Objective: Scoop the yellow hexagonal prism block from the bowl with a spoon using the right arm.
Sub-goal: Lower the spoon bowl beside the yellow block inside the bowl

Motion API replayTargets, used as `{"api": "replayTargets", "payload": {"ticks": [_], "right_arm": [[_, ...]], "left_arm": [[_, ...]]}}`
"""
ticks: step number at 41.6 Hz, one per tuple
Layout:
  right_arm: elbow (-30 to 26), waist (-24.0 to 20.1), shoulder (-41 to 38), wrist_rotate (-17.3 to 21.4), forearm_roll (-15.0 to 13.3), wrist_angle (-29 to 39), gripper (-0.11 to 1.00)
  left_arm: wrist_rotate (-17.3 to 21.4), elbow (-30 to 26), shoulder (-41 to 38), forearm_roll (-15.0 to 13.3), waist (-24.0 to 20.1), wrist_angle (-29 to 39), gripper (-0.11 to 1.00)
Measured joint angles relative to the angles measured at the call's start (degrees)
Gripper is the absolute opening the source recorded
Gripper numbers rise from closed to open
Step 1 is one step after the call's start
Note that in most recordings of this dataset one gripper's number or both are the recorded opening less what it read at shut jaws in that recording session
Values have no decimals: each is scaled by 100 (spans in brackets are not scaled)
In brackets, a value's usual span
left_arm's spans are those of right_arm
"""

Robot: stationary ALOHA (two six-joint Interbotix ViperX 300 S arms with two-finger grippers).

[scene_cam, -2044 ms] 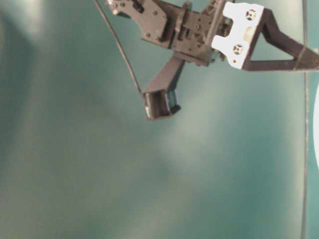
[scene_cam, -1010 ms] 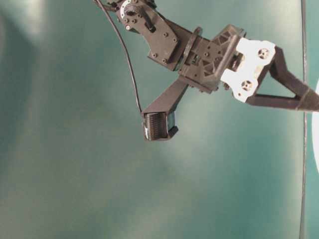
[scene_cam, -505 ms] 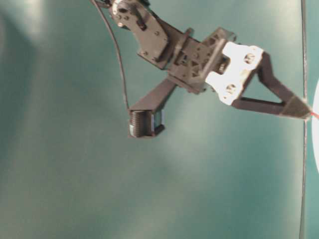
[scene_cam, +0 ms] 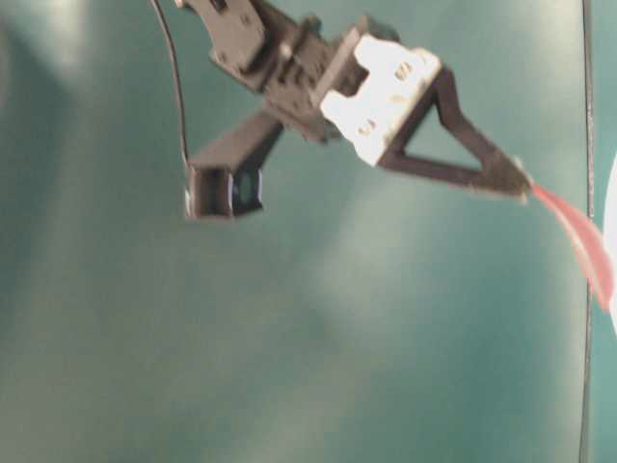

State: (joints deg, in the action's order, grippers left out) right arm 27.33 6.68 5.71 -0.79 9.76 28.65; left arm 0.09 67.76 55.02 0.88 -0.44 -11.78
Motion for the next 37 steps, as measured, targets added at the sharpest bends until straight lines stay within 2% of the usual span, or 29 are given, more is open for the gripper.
{"api": "replayTargets", "payload": {"ticks": [8, 16, 37], "right_arm": [[62, -9, 272, 352, 9, 694, 23], [70, -9, 272, 519, 9, 1248, 23], [26, 0, -281, 598, -26, 1151, 23]], "left_arm": [[0, 9, 0, 9, 0, 9, 0], [0, 9, 0, 0, 0, 9, 0], [0, 9, 9, 0, 0, 9, 0]]}}
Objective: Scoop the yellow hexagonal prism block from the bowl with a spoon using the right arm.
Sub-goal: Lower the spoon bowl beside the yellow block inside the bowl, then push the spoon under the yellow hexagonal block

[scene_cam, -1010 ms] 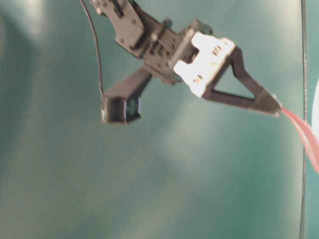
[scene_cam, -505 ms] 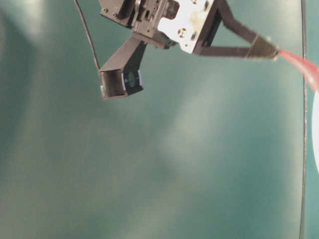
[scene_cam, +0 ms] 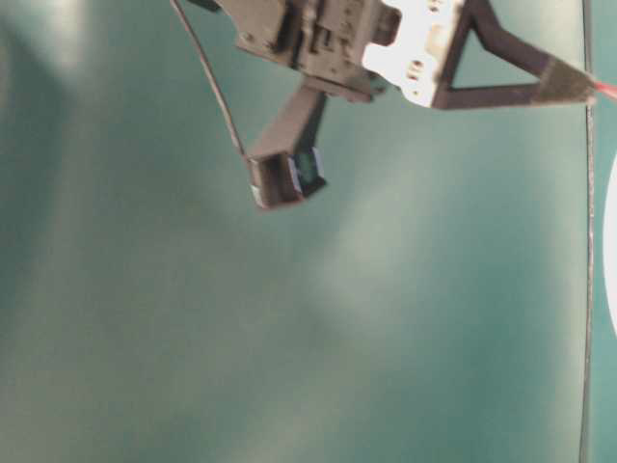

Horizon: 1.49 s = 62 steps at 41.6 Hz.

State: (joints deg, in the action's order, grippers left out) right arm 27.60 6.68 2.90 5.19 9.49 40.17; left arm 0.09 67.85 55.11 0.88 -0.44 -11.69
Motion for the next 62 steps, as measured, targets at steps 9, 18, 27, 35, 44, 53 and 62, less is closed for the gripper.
{"api": "replayTargets", "payload": {"ticks": [9, 18, 27, 35, 44, 53, 62], "right_arm": [[-18, -9, -299, -9, -9, -343, 23], [-62, -9, -571, -35, -18, -677, 23], [-105, -9, -712, -35, -158, -1099, 23], [-105, -9, -738, -35, -255, -1538, 23], [-105, -26, -738, -79, -264, -1872, 23], [-105, -26, -729, -79, -308, -1978, 23], [-105, -9, -431, -79, -334, -1978, 23]], "left_arm": [[0, 0, -9, 0, 0, -9, 0], [0, 0, -9, 9, 0, 0, 0], [0, 0, 0, 9, 0, 0, 0], [-9, -9, 0, 9, 0, -9, 0], [0, 0, 0, 9, 0, 0, 0], [0, -9, -9, 0, 0, -9, 0], [9, 0, -9, 0, 0, 0, 0]]}}
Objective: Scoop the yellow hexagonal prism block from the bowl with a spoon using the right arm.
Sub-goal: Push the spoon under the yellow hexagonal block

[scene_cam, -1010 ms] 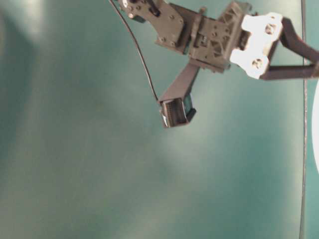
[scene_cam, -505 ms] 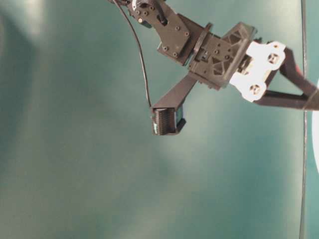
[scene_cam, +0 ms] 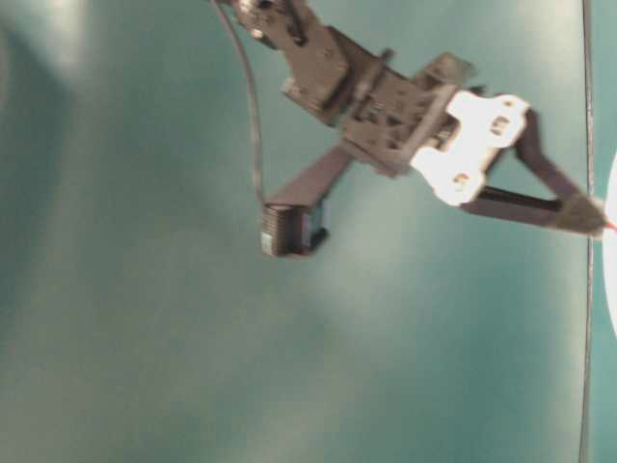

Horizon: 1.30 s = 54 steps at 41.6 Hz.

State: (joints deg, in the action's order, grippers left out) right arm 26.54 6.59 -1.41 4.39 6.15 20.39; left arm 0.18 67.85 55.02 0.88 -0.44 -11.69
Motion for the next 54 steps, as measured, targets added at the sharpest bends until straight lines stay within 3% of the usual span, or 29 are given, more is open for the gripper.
{"api": "replayTargets", "payload": {"ticks": [19, 27, 54], "right_arm": [[0, -70, 729, -26, -9, 1204, 23], [9, -97, 738, -246, -26, 1714, 23], [-185, -237, 483, -1046, -35, 2180, 23]], "left_arm": [[-44, -9, -9, 0, 0, 290, 0], [-62, -9, -9, 0, 0, 448, 0], [0, 0, -79, 9, 0, 431, 0]]}}
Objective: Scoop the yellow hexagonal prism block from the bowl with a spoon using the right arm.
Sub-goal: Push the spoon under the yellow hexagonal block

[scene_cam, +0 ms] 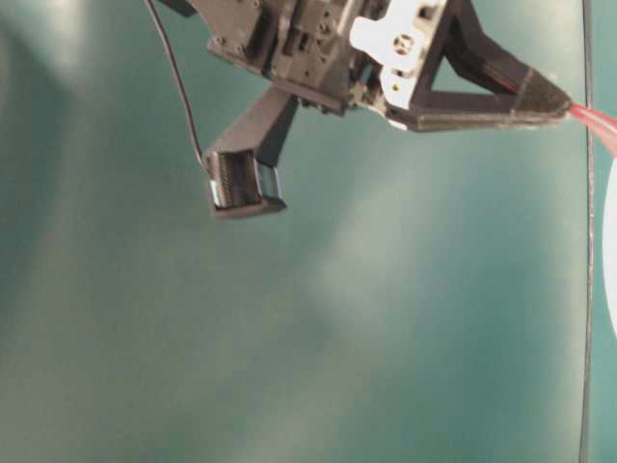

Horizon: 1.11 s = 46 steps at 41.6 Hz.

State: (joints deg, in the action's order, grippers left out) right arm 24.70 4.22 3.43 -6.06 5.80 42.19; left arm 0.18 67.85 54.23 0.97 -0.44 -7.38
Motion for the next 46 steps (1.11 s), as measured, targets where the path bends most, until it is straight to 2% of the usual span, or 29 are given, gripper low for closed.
{"api": "replayTargets", "payload": {"ticks": [18, 46], "right_arm": [[-149, -35, -536, -149, 0, 229, 23], [-457, -62, -967, -176, 0, -308, 23]], "left_arm": [[0, 0, -26, -9, -114, -18, 0], [0, 0, -26, -9, -114, -18, 0]]}}
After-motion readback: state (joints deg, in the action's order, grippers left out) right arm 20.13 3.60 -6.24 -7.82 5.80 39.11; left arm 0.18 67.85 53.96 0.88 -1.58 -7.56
